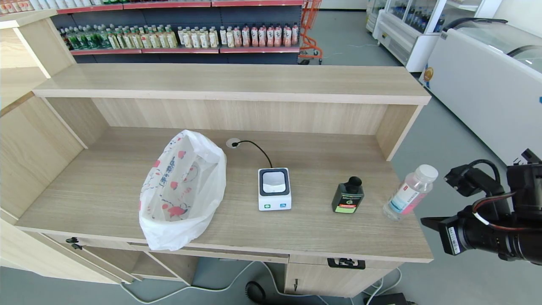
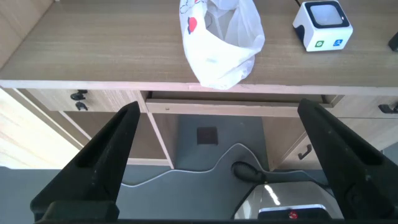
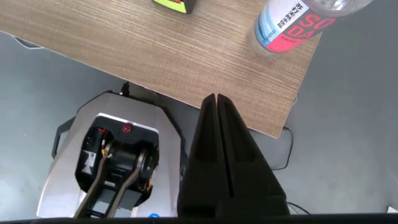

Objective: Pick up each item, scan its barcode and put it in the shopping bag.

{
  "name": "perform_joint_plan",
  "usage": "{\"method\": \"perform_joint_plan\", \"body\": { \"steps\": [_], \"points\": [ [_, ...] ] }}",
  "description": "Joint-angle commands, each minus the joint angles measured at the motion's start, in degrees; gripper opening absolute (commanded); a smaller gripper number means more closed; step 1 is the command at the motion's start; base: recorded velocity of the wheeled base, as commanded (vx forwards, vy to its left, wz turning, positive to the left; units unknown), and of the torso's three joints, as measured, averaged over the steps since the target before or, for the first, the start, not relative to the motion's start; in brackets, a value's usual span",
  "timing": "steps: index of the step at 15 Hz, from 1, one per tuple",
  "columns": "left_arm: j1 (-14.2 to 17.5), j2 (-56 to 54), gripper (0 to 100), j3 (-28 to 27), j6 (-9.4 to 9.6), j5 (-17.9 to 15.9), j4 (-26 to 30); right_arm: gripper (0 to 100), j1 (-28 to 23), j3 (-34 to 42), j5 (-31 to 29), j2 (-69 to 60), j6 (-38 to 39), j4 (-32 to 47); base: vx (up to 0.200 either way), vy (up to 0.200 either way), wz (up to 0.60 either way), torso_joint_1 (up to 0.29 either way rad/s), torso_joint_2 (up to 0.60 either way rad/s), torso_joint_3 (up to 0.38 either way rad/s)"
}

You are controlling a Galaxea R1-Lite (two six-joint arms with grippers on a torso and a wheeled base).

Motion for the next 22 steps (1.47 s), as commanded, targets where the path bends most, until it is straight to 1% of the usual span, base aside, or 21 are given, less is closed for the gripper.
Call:
{"method": "perform_joint_plan", "body": {
  "steps": [1,6,13,14,17,18,20,22],
  "points": [
    [0.00,0.00,100,0.00,-0.01,-0.01,0.02,0,-0.10,0.00,-0.10,-0.49,-0.69,0.05,0.000,0.000,0.00,0.000,0.00,0.000],
    [0.00,0.00,100,0.00,-0.01,-0.01,0.02,0,-1.68,0.00,-0.01,-0.31,-1.40,-0.48,0.000,0.000,0.00,0.000,0.00,0.000],
    [0.00,0.00,100,0.00,-0.01,-0.01,0.02,0,-1.68,0.08,-0.01,0.65,-3.07,-0.65,0.000,0.000,0.00,0.000,0.00,0.000],
    [0.00,0.00,100,0.00,-0.01,-0.01,0.02,100,-1.68,-0.09,-0.01,1.44,-2.98,-1.80,0.000,0.000,0.00,0.000,0.00,0.000],
    [0.00,0.00,100,0.00,-0.01,-0.01,0.02,100,-1.33,-0.27,0.34,4.08,-3.07,-4.96,0.000,0.000,0.00,0.000,0.00,0.000],
    [0.00,0.00,100,0.00,-0.01,-0.01,0.02,100,-0.89,-0.27,0.95,4.96,-2.98,-6.19,0.000,0.000,0.00,0.000,0.00,0.000],
    [0.00,0.00,100,0.00,-0.01,-0.01,0.02,100,0.26,-0.36,4.21,6.45,-3.07,-7.07,0.000,0.000,0.00,0.000,0.00,0.000],
    [0.00,0.00,100,0.00,-0.01,-0.01,0.02,100,1.31,-0.36,4.29,8.83,-3.16,-10.41,0.000,0.000,0.00,0.000,0.00,0.000]
  ]
}}
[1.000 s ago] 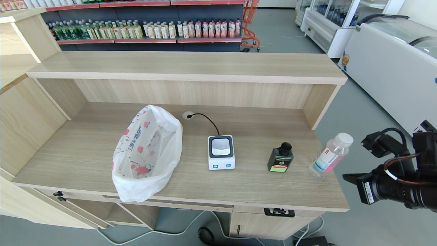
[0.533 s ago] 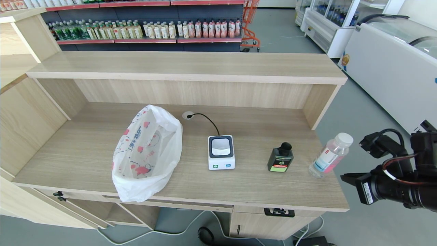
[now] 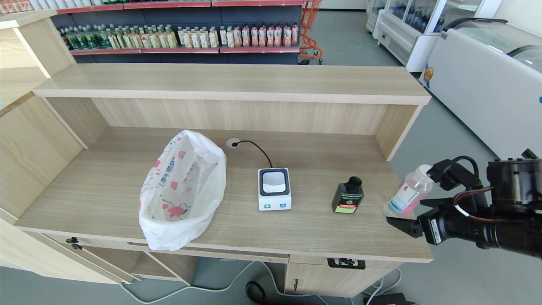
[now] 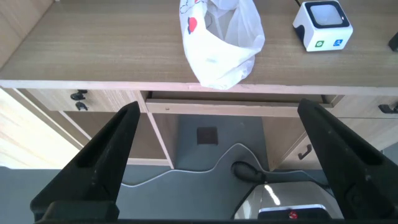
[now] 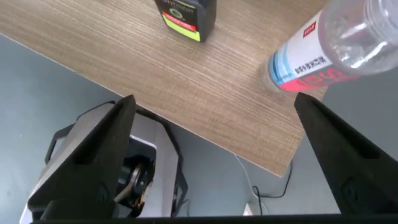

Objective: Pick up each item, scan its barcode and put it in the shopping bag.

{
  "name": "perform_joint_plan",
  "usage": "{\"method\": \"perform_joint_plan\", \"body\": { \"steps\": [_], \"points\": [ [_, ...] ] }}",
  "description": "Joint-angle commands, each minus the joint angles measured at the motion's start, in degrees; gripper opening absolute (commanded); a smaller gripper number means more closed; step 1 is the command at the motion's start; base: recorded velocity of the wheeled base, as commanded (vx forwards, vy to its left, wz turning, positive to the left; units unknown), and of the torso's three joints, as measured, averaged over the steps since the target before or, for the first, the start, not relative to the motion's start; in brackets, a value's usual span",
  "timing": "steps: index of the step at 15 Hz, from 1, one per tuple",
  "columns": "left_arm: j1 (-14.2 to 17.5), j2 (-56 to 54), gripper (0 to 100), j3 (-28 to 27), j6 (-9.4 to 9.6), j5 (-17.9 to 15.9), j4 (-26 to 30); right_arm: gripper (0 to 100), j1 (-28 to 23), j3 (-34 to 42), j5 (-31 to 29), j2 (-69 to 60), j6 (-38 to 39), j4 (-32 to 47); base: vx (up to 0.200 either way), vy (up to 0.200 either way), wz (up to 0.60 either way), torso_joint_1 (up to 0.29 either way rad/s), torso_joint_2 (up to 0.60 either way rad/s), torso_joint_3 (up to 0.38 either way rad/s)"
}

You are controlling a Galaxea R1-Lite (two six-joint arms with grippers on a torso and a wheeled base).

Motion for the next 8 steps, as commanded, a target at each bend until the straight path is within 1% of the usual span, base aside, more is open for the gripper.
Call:
{"method": "perform_joint_plan", "body": {
  "steps": [1,3,4,5,6,8],
  "points": [
    [0.00,0.00,100,0.00,-0.01,-0.01,0.00,100,0.61,0.08,0.14,3.61,-0.12,-2.53,0.000,0.000,0.00,0.000,0.00,0.000],
    [0.00,0.00,100,0.00,-0.01,-0.01,0.00,100,1.05,-0.18,0.67,7.48,-0.30,-7.81,0.000,0.000,0.00,0.000,0.00,0.000],
    [0.00,0.00,100,0.00,-0.01,-0.01,0.00,100,1.05,-0.18,1.46,8.36,-0.65,-9.21,0.000,0.000,0.00,0.000,0.00,0.000],
    [0.00,0.00,100,0.00,-0.01,-0.01,0.00,100,0.88,-0.18,4.01,10.38,-2.58,-11.85,0.000,0.000,0.00,0.000,0.00,0.000],
    [0.00,0.00,100,0.00,-0.01,-0.01,0.00,100,0.70,-0.27,5.06,11.17,-3.73,-12.73,0.000,0.000,0.00,0.000,0.00,0.000],
    [0.00,0.00,100,0.00,-0.01,-0.01,0.00,100,-0.62,-1.06,9.81,14.95,-9.00,-15.54,0.000,0.000,0.00,0.000,0.00,0.000]
  ]
}}
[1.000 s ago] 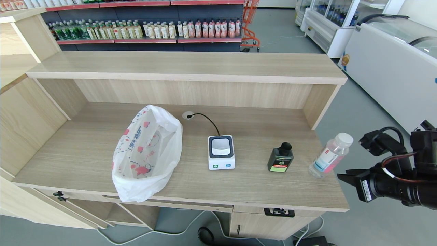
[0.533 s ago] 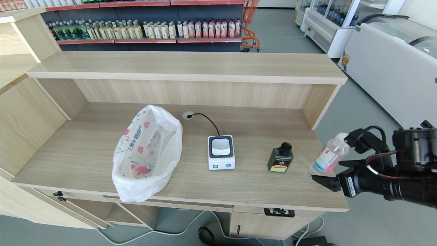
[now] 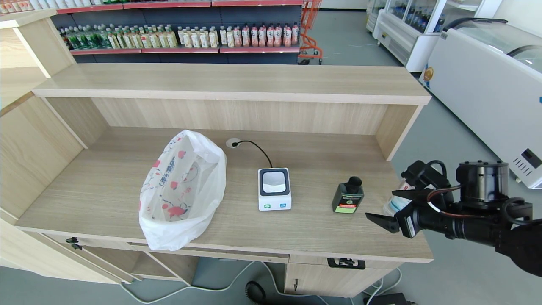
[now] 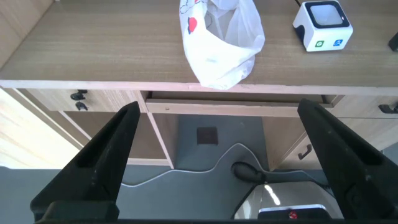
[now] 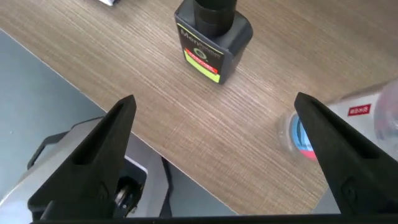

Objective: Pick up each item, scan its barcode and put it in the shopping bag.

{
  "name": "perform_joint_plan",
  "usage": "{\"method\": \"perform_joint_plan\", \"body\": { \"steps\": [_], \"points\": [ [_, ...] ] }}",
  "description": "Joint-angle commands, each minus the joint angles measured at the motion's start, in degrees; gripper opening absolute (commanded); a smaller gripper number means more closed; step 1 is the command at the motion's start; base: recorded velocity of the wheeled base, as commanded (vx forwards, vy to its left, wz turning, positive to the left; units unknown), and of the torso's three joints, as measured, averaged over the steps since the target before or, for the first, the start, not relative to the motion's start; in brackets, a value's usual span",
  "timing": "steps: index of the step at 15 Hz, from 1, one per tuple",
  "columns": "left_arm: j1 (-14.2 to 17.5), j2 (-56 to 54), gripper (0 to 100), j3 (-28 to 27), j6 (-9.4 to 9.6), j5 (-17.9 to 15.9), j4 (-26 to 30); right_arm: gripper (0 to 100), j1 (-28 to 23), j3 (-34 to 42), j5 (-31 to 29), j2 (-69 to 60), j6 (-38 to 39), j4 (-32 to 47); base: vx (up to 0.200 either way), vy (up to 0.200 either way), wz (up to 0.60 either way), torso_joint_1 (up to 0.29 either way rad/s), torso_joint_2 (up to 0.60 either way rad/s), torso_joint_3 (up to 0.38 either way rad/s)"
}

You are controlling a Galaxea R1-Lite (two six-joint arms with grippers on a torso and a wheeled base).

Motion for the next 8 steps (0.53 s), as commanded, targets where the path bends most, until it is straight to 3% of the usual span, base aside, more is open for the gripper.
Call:
{"method": "perform_joint_plan", "body": {
  "steps": [1,3,8],
  "points": [
    [0.00,-0.02,100,0.00,0.01,-0.01,0.00,100,-1.04,-0.86,2.05,4.31,-2.16,-0.97,0.000,0.000,0.00,0.000,0.00,0.000],
    [0.00,-0.02,100,0.00,0.01,-0.01,0.00,100,-2.80,-2.71,5.22,7.65,-7.79,-2.20,0.000,0.000,0.00,0.000,0.00,0.000],
    [0.00,-0.02,100,0.00,0.01,-0.01,0.00,100,-3.24,-6.75,9.70,12.22,-9.90,-3.61,0.000,0.000,0.00,0.000,0.00,0.000]
  ]
}}
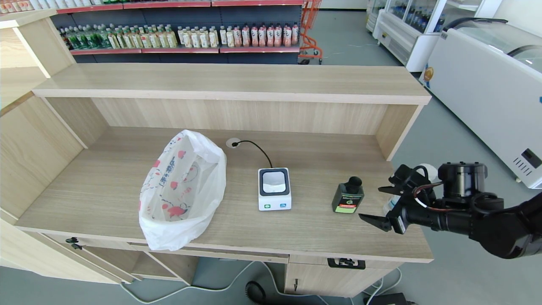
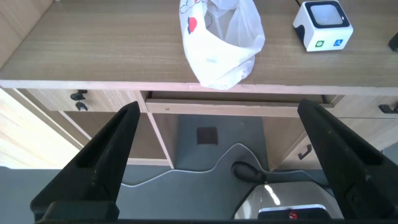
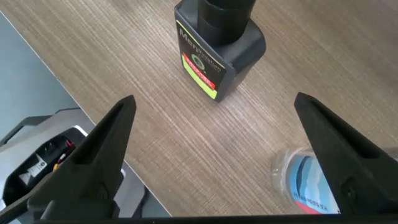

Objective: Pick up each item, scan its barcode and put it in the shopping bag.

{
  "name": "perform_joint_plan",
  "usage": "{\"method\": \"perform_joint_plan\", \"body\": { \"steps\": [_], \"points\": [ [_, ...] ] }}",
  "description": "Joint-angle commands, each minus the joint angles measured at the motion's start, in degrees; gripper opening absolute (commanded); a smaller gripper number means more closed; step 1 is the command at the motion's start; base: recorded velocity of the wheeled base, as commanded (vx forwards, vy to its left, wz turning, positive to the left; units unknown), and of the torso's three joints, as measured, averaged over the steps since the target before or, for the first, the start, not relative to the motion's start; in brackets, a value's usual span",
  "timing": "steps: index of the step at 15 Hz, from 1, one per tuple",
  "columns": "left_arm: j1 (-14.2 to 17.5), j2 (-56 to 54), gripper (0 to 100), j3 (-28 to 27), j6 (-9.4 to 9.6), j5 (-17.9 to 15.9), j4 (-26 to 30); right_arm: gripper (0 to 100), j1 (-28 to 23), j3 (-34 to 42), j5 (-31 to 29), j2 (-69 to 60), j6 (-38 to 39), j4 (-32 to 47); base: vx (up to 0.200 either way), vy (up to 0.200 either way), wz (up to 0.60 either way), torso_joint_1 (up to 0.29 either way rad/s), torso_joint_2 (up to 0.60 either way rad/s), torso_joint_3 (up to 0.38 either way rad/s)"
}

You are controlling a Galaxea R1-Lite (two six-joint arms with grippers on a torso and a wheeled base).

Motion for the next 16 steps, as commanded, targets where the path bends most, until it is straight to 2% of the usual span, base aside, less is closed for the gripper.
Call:
{"method": "perform_joint_plan", "body": {
  "steps": [1,9,15,16],
  "points": [
    [0.00,-0.02,100,0.00,-0.01,-0.01,0.02,100,0.42,-2.01,0.43,3.11,-0.01,-0.65,0.000,0.000,0.00,0.000,0.00,0.000],
    [0.00,-0.02,100,0.00,-0.01,-0.01,0.02,100,1.12,-6.14,0.52,9.17,-0.01,-3.90,0.000,0.000,0.00,0.000,0.00,0.000],
    [0.00,-0.02,100,0.00,-0.01,-0.01,0.02,100,3.49,-9.75,0.52,13.74,0.08,-6.89,0.000,0.000,0.00,0.000,0.00,0.000],
    [0.00,-0.02,100,0.00,-0.01,-0.01,0.02,0,3.76,-10.10,0.52,14.44,0.08,-7.68,0.000,0.000,0.00,0.000,0.00,0.000]
  ]
}}
